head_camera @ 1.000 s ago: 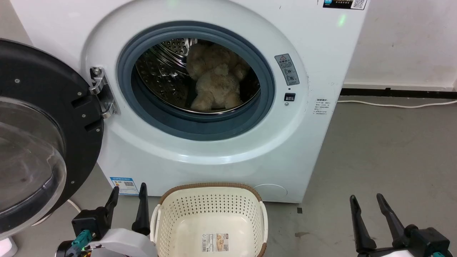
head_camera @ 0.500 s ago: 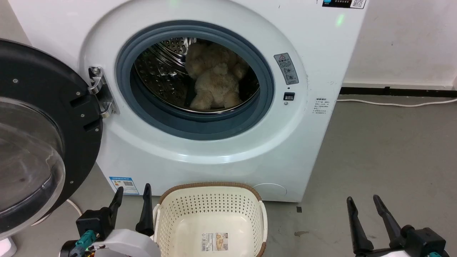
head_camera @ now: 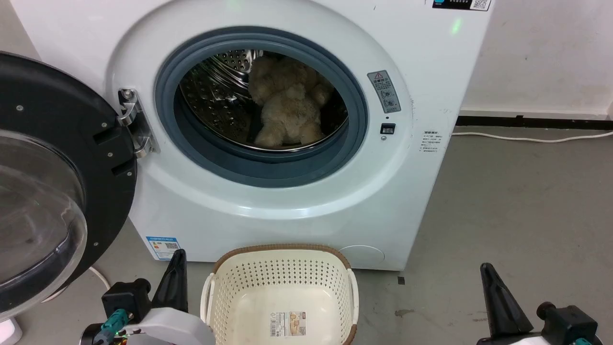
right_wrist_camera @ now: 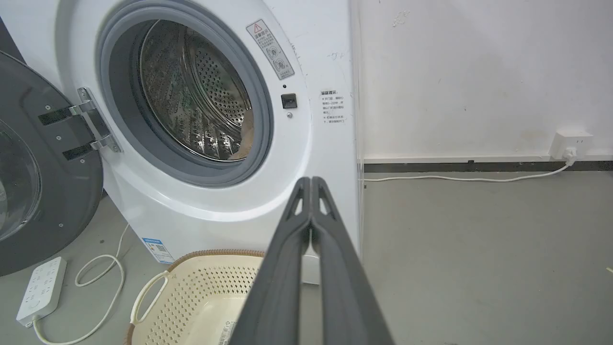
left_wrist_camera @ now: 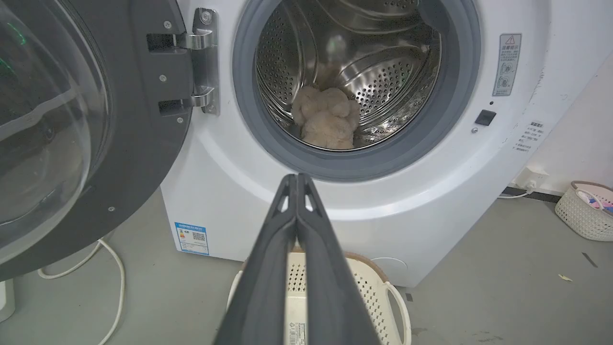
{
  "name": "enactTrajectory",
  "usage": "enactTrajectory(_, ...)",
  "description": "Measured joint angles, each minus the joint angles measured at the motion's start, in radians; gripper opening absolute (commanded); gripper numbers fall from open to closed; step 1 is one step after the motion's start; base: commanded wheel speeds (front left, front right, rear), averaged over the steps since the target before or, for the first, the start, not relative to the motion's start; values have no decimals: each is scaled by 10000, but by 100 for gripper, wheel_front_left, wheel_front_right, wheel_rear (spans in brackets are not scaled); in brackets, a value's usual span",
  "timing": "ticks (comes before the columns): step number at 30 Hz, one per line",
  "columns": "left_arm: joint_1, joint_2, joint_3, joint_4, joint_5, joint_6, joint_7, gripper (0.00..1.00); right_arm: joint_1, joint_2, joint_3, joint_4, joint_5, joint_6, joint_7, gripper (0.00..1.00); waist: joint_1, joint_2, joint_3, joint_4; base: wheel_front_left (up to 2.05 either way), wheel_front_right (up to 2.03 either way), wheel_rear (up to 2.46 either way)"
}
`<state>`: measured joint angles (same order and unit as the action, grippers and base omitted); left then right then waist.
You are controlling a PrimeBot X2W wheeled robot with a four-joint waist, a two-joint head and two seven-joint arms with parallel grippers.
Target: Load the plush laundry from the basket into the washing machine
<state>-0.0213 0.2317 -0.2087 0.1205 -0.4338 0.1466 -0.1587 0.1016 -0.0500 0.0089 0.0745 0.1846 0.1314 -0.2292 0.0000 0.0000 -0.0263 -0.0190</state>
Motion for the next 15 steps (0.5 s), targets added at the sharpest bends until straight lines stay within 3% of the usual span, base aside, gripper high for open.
enactTrajectory(15, 0, -217, 234, -104, 449, -151, 176, 0, -36, 0, -8, -50, -169, 0, 257, 0, 1, 0, 32, 23, 0, 0, 0)
